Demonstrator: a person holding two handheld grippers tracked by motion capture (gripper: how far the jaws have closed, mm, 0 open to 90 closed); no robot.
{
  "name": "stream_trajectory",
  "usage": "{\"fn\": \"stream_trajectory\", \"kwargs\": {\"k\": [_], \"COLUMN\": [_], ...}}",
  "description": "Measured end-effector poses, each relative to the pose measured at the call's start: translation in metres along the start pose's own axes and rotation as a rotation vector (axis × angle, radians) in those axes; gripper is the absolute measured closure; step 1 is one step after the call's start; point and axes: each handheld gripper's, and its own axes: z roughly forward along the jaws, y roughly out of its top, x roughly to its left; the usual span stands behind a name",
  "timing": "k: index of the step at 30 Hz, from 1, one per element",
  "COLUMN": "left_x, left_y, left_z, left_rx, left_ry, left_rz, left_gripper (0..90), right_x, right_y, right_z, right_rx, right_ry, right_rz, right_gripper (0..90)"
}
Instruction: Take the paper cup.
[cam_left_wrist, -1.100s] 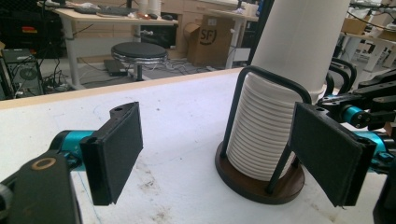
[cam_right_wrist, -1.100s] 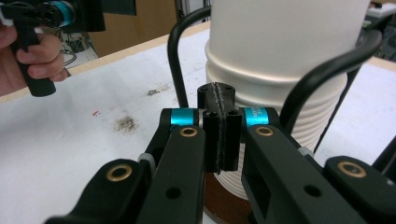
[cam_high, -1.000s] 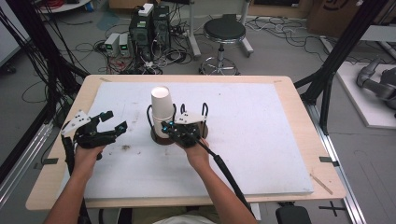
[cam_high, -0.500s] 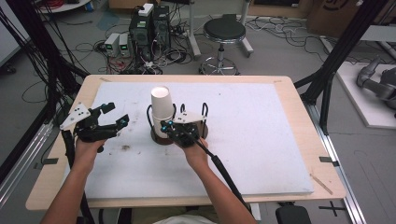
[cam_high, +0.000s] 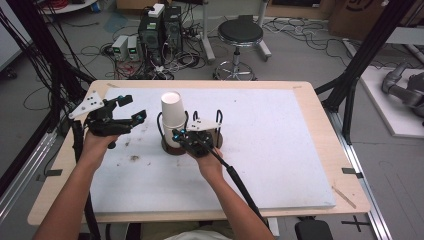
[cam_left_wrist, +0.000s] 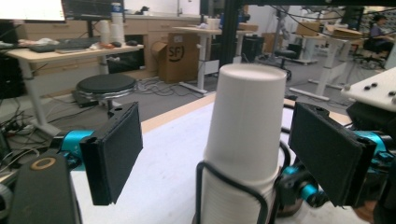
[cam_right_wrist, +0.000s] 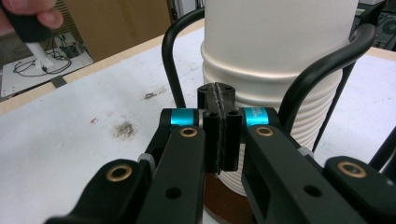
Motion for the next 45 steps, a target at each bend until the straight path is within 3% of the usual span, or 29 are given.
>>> {"fn": "stream_trajectory", "kwargs": {"k": [8,14,25,29,35,41,45], "left_x": [-0.004,-0.006,-0.014,-0.015,-0.016,-0.017,-0.017], "left_y": [0.014,0.020,0.013,0.012,0.012,0.013,0.017], "left_z": [0.027,0.048,0.082,0.083,0.082,0.082,0.080], "left_rx": [0.030,0.065,0.158,0.171,0.181,0.187,0.146], "left_ry": [-0.060,-0.066,-0.088,-0.114,-0.124,-0.113,-0.105], "left_rz": [0.007,0.027,0.042,0.069,0.091,0.083,0.069], "left_gripper": [17.7,17.1,17.8,31.8,32.9,33.1,33.5], "right_x": [0.000,0.000,-0.001,-0.001,-0.001,-0.001,-0.002], "right_y": [0.000,0.000,0.000,0.000,0.000,0.001,0.000], "right_z": [0.000,0.000,0.000,0.000,0.000,0.000,0.000], "right_rx": [0.001,0.000,0.000,0.001,0.002,0.000,0.005], "right_ry": [0.002,0.005,0.010,0.010,0.016,0.017,0.017], "right_rz": [0.003,0.005,0.008,0.010,0.017,0.018,0.020], "right_gripper": [90.0,90.0,90.0,90.0,90.0,90.0,90.0]}}
